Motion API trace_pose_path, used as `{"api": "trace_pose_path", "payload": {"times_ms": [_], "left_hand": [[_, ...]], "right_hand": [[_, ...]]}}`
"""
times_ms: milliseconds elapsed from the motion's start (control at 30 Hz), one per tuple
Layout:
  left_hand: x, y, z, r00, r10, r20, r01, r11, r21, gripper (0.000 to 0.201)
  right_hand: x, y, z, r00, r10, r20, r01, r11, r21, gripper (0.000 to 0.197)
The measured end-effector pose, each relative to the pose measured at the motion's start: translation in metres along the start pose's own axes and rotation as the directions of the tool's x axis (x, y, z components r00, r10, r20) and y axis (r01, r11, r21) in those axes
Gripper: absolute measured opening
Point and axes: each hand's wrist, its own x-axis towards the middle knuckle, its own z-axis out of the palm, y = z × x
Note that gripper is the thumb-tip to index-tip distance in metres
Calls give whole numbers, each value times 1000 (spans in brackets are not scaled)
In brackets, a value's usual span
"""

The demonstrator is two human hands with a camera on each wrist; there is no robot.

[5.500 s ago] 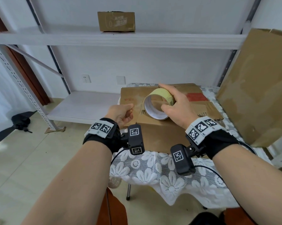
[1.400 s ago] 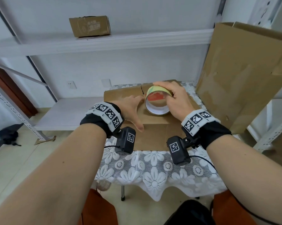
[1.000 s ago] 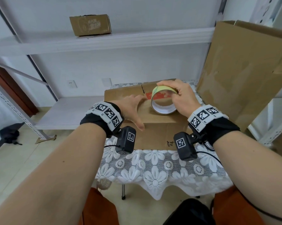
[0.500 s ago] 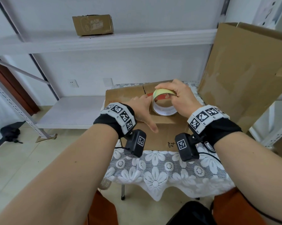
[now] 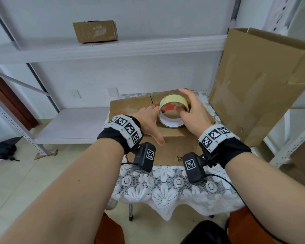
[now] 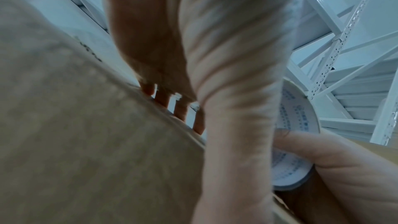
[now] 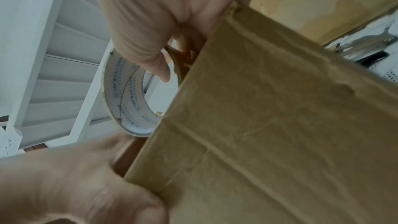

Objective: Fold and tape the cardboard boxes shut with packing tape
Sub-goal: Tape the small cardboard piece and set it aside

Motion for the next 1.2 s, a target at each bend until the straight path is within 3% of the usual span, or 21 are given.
{"api": "trace_pose_path", "payload": {"times_ms": [200,500,1200], "left_hand": [[0,0,1,1000,-10,-6,10,1000,15,117],[0,-2,3,1000,-14,-14,14,1000,10,117],[-6,-2,3,1000,14,-22,-15,1000,-22,119]], "right_hand": [[-1,0,0,1000,25,-9,-25,999,-21,56],[0,3,3,998,-55,22,55,998,-18,64],[9,10,-17,991,-126,54,135,961,-242,65]]}}
